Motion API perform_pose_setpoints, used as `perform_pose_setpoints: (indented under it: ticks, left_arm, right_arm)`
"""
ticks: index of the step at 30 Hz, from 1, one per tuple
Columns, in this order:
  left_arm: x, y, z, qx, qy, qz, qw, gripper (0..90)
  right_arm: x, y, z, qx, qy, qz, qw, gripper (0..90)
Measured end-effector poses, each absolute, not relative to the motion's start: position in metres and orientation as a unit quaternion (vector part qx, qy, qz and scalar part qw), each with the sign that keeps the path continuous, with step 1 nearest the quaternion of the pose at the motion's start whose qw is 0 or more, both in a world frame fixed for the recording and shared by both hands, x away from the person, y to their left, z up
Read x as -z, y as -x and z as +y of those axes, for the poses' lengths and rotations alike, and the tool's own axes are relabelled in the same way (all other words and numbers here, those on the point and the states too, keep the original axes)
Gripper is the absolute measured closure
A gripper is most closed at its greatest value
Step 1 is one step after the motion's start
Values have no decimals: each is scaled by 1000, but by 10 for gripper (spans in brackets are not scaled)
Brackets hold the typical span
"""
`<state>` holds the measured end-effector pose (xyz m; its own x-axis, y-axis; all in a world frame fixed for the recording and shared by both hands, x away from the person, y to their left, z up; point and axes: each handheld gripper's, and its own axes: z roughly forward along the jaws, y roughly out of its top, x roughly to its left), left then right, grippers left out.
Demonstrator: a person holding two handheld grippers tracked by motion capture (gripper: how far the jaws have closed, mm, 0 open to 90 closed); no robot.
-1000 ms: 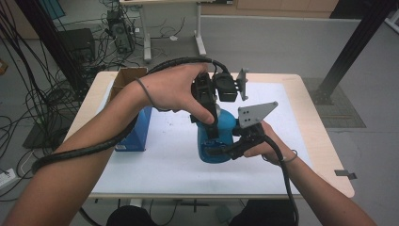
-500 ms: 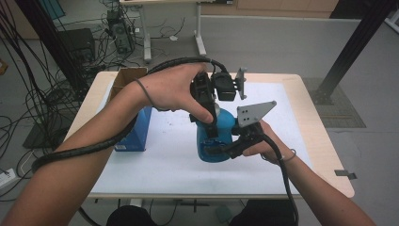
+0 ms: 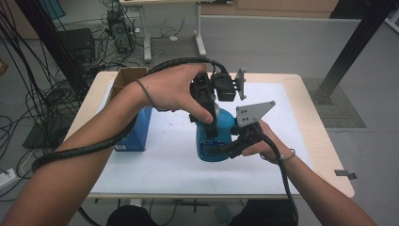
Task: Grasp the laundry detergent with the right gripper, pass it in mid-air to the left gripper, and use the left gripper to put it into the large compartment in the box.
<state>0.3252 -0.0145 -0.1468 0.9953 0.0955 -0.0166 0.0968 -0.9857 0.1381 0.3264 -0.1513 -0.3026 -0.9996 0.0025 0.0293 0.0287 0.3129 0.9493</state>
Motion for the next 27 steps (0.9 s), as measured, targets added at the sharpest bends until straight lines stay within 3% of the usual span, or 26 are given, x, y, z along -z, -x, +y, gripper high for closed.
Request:
perform_pose_setpoints:
  ticks: [15, 27]
  left_arm:
    - [147, -324, -18, -3, -997, 47, 68, 377]
    - [148, -328, -14, -3, -996, 57, 64, 377]
  right_arm:
    - [307, -327, -151, 597, 15, -802, 10, 411]
    - [311, -326, -152, 600, 39, -799, 22, 167]
